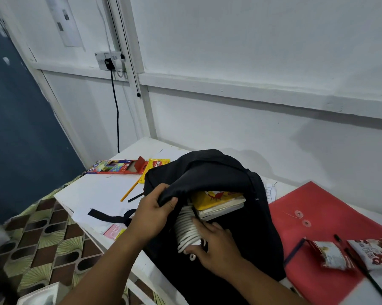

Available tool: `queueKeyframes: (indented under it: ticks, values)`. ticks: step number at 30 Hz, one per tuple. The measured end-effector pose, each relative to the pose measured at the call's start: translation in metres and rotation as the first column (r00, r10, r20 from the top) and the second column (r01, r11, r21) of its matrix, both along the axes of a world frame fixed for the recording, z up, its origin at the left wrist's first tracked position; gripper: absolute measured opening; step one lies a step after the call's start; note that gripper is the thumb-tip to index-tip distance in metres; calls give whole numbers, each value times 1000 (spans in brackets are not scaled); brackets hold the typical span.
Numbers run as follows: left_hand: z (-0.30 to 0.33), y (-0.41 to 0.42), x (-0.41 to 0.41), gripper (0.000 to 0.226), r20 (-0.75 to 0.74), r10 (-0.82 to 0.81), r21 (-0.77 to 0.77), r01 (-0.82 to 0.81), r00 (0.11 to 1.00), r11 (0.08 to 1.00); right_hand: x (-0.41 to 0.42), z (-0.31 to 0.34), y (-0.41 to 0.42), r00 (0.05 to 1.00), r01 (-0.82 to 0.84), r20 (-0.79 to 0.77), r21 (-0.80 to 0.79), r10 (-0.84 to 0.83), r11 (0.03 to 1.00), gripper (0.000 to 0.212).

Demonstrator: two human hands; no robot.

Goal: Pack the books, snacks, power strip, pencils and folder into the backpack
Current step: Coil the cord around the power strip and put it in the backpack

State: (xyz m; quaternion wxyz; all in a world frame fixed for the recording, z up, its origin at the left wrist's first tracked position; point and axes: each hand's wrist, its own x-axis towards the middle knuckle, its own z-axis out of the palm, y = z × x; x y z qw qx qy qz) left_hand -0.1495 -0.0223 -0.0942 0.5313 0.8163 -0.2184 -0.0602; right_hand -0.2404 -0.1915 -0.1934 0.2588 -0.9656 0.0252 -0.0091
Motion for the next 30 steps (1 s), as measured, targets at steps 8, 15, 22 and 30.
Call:
queueKeyframes:
  ticks: [8,15,22,30]
  values:
    - [11,-6,-6,15,-56,-43,-49,40,998,998,15,8,9,979,194,20,177,-201,965,73]
    - [6,-3,-7,17,-69,-31,-44,28,997,999,18,8,12,970,230,68,44,-233,972,65]
    - [2,5,5,13,-54,10,-32,-12,999,999,25,22,10,989,125,88,-69,-118,990,65]
    - [5,4,9,10,-130,76,-82,-87,989,993,55,38,2,978,-70,146,-437,147,897,50]
